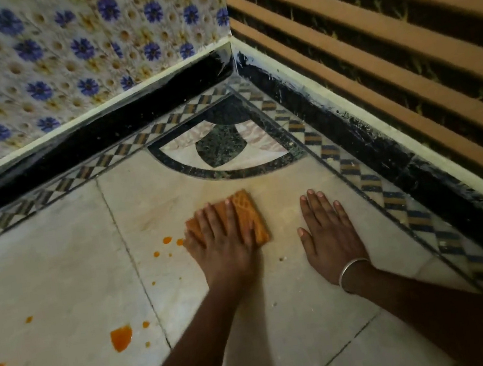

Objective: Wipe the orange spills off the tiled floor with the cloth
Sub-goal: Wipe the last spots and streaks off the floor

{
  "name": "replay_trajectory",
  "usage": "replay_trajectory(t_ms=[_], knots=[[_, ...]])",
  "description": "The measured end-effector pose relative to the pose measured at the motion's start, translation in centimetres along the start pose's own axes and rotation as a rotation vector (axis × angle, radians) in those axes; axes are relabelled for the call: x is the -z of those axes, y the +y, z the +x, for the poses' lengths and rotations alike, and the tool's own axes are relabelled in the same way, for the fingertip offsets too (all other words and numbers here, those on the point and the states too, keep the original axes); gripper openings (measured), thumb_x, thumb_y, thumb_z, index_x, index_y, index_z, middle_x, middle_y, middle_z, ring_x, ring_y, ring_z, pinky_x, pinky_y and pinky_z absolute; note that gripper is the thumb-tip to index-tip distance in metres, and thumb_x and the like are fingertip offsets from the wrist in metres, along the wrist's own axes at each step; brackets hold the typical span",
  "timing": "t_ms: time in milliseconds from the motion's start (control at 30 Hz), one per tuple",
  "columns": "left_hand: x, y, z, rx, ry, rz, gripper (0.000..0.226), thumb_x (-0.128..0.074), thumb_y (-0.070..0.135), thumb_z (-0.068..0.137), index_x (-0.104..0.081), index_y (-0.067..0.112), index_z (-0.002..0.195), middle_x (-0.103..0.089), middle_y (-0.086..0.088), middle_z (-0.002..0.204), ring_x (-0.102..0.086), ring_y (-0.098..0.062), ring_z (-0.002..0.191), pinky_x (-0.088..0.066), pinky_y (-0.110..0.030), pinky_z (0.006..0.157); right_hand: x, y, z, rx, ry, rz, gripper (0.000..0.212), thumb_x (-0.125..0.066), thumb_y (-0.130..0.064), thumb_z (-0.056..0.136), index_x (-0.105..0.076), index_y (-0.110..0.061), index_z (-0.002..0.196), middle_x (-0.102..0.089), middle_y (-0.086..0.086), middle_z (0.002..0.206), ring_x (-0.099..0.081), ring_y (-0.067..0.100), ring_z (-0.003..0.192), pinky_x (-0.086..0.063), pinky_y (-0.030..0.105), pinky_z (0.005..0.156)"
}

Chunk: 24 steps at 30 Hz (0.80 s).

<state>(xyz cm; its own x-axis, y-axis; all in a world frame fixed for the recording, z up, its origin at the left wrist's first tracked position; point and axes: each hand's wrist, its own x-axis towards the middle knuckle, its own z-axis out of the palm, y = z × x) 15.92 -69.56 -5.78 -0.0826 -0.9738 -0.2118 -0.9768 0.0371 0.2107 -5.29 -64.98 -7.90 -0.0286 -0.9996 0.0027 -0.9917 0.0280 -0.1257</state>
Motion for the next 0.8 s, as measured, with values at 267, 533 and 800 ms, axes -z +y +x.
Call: replay_trajectory(t_ms=[267, 533, 800], knots=[[2.8, 1.8, -5.6, -0.207, -0.001, 0.133, 0.067, -0.052, 0.049, 0.100, -0.032, 0.021, 0.157, -0.037, -0.014, 0.153, -0.036, -0.041, 0.139, -0.033, -0.051, 0.110, -0.1, 0.2, 0.0, 0.011, 0.004, -0.015, 0.068, -0.017, -0.045, 0.100, -0.013, -0.011, 0.159, -0.012, 0.011, 0.167, -0.008, 0.023, 0.155, -0.012, 0.047, 0.125], [6.3, 3.4, -6.5, -0.184, -0.112, -0.046, 0.021, -0.054, 0.021, 0.102, -0.070, 0.013, 0.113, -0.069, -0.013, 0.111, -0.064, -0.031, 0.102, -0.051, -0.039, 0.081, 0.1, 0.0, 0.0, 0.000, -0.016, -0.007, 0.072, -0.013, -0.046, 0.098, -0.021, -0.008, 0.158, -0.020, 0.013, 0.165, -0.016, 0.025, 0.154, -0.015, 0.049, 0.124], [11.4, -4.6, -5.2, 0.243, -0.219, -0.957, 0.029, -0.063, 0.031, 0.101, -0.075, 0.005, 0.100, -0.073, -0.005, 0.082, -0.067, -0.017, 0.070, -0.056, -0.030, 0.066, 2.2, -3.2, 2.4, 0.157, 0.013, 0.023, 0.067, -0.011, -0.050, 0.099, -0.015, -0.019, 0.159, -0.004, 0.007, 0.168, 0.003, 0.021, 0.155, 0.005, 0.045, 0.124]])
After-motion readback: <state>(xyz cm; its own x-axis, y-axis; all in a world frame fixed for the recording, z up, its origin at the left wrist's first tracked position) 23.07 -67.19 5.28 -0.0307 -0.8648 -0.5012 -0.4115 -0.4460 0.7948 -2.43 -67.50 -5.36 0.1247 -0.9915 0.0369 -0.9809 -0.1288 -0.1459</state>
